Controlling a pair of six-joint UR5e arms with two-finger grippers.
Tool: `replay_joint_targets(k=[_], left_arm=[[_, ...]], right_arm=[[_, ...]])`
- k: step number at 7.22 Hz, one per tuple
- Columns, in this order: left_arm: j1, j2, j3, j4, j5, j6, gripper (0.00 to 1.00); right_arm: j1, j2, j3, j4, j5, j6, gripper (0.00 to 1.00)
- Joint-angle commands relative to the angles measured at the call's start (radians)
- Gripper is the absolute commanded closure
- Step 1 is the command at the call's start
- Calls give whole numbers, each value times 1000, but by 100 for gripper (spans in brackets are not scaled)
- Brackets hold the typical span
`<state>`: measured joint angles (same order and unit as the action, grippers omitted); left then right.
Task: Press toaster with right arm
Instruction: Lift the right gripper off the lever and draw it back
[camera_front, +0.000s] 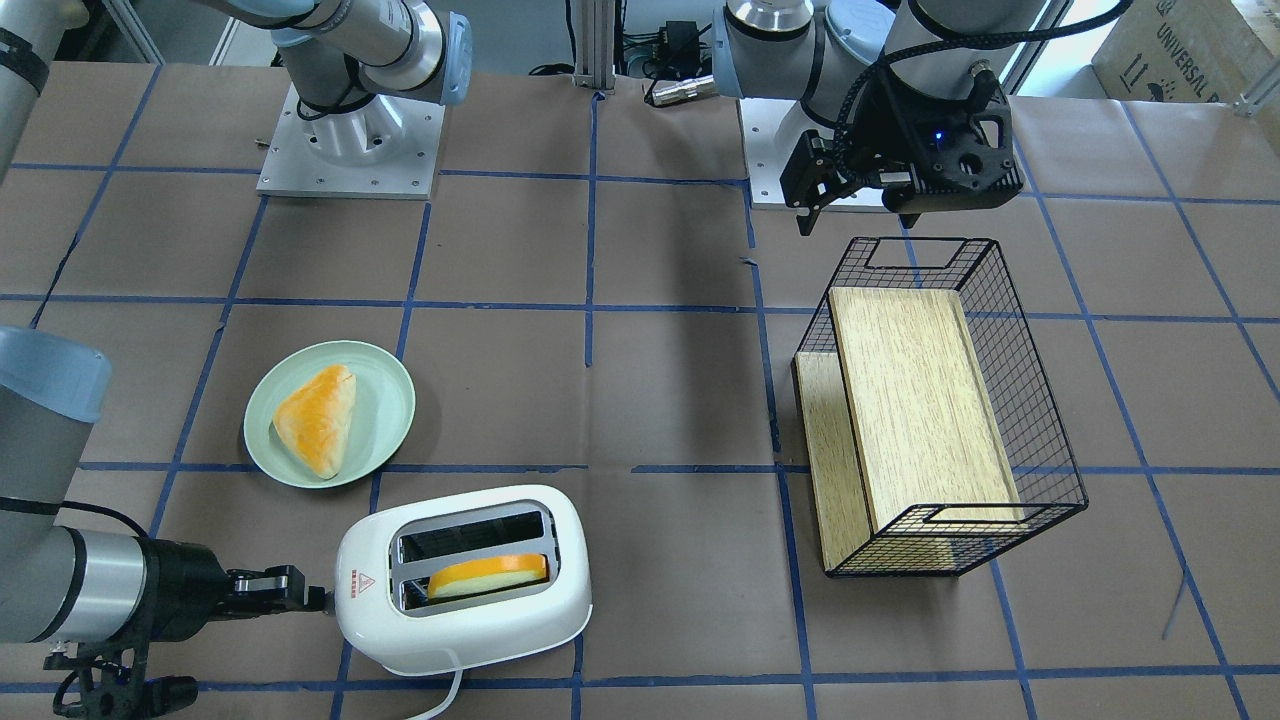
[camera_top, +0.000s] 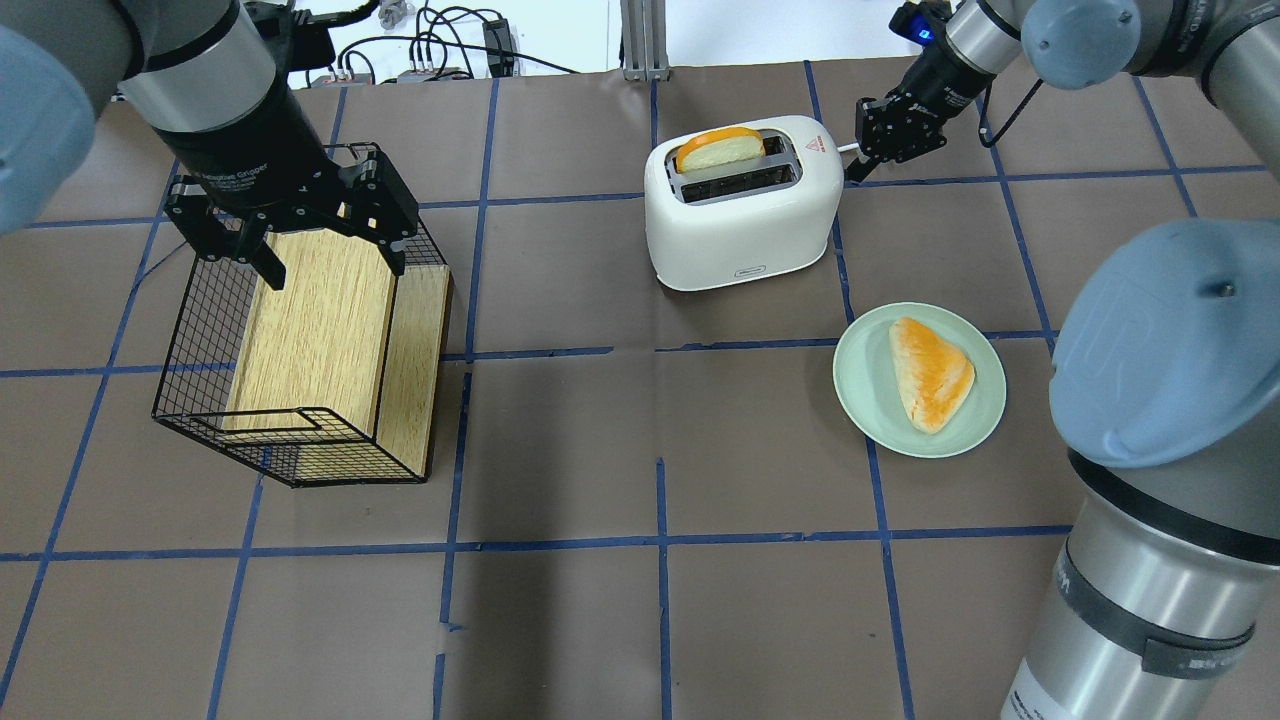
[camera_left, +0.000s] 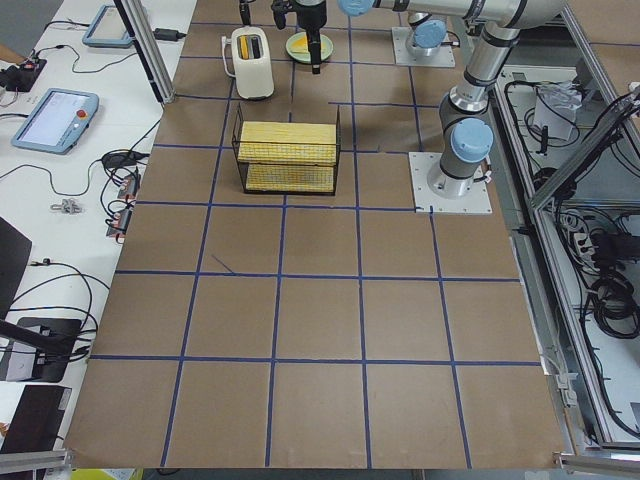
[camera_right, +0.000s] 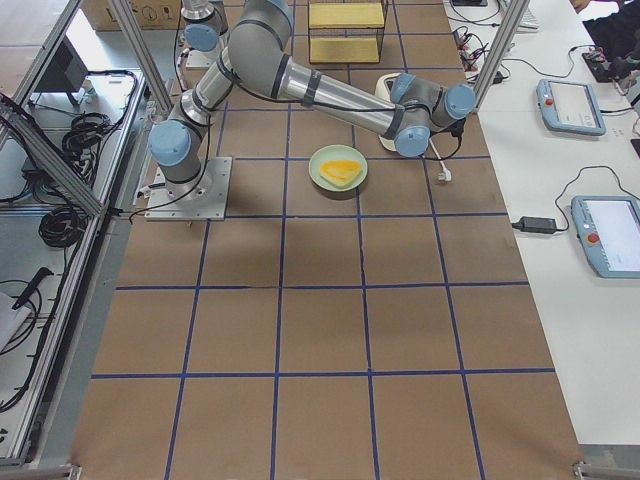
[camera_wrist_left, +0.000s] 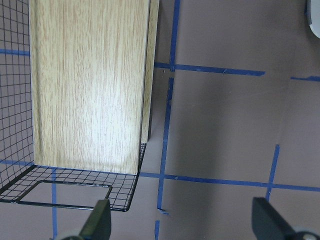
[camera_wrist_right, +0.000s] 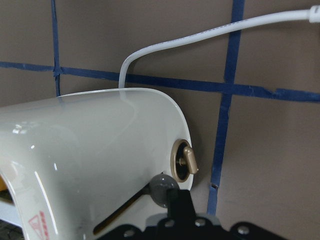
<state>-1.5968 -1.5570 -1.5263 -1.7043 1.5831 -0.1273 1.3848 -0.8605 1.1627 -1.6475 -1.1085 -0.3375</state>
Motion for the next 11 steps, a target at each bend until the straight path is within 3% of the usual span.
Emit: replay_joint_targets(k=[1,7,8,9,11], left_arm=[[0,0,0,0,0,0,0],[0,0,0,0,0,0,0],[0,0,0,0,0,0,0],[0,0,0,0,0,0,0],[0,0,0,0,0,0,0]], right_arm=[[0,8,0,0,-1,0,97],[3,18,-20,-12,-11,5,95],[11,-9,-43,-12,-45,17,80],[25,-56,-101,-6,-168,17,1],[126,-139,-193,73,-455,20,0]])
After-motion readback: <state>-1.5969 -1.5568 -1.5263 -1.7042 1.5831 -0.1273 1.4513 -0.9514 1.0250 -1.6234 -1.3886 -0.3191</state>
